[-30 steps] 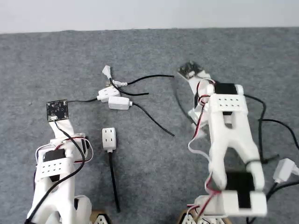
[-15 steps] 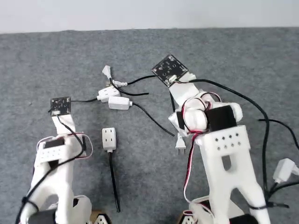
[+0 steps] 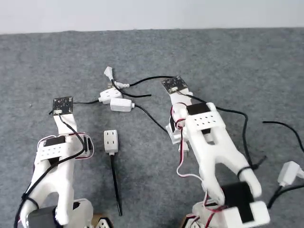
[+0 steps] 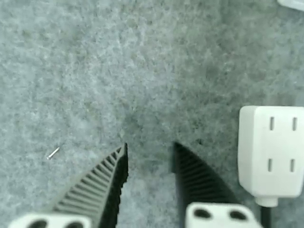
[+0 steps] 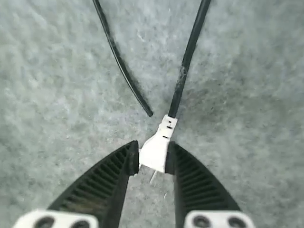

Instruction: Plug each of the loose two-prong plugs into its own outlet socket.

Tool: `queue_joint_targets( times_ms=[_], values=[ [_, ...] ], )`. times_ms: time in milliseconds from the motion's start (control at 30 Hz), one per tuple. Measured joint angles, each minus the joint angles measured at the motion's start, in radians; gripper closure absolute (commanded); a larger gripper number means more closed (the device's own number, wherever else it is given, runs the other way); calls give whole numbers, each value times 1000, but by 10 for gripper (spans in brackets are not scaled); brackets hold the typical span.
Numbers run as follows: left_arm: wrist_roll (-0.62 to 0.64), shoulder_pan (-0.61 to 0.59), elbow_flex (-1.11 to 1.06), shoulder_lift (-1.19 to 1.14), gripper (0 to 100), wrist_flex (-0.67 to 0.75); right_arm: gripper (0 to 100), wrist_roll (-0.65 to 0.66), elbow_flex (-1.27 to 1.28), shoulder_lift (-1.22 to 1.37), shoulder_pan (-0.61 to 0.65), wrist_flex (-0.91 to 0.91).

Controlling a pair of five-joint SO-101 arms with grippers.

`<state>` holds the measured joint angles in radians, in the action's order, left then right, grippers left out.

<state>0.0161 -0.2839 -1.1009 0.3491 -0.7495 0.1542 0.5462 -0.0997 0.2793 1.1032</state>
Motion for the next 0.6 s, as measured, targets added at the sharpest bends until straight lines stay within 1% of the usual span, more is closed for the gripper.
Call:
queue_joint_targets(
  times_ms=[167, 300, 467, 600],
  values=[
    [-5, 0, 0, -3, 819, 0, 876, 0, 0, 80, -9, -58],
    [-5, 0, 0, -3, 819, 0, 876, 0, 0, 115, -9, -66],
    [-5, 0, 0, -6, 819, 0, 880, 0, -2, 184, -40, -115],
    [-5, 0, 0, -9, 819, 0, 881, 12, -54, 247, -44, -91]
  ],
)
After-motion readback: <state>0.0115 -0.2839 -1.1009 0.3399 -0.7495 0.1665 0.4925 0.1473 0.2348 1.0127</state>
